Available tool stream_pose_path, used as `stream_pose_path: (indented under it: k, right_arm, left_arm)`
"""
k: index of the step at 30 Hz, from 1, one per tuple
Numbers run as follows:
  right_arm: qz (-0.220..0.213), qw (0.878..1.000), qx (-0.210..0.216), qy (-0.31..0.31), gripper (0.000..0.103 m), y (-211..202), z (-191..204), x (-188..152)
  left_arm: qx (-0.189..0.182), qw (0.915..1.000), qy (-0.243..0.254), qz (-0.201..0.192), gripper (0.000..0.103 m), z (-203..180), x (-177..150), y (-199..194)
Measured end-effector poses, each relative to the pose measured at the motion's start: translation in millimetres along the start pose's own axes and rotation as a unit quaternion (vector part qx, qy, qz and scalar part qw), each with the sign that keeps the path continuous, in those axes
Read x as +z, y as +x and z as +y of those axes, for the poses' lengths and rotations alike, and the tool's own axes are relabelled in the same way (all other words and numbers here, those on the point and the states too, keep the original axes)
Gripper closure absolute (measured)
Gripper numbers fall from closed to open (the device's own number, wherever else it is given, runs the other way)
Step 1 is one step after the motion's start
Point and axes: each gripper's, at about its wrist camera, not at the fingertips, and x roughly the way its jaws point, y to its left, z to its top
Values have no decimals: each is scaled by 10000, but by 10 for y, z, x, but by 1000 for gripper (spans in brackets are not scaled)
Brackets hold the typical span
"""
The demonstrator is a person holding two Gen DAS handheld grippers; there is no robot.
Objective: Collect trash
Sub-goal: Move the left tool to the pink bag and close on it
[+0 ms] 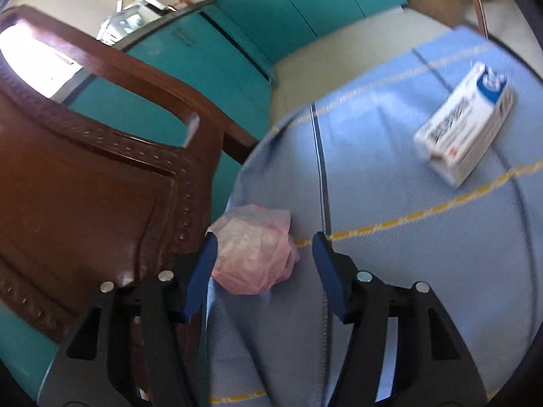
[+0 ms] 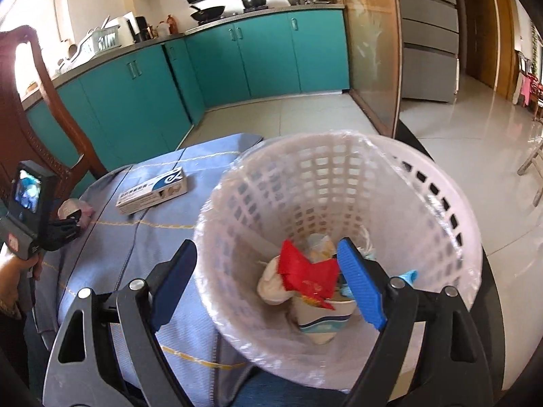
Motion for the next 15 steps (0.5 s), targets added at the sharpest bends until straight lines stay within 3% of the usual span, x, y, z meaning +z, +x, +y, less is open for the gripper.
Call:
stream_pose_path:
  k: [2,9,15]
  right_arm:
    - [21,10000,36,-68,20,19,88,17]
    - [45,9995,111,-294,20,23,325,41]
    - [81,9990,178,-394,20,28,441,8]
  left_arm:
    - [-5,9999,80,112,51,21,-53,90]
    - [56,9997,224,102,54,32,-83,148]
    - [-58,9995,297,-56,78,-40,-56,94]
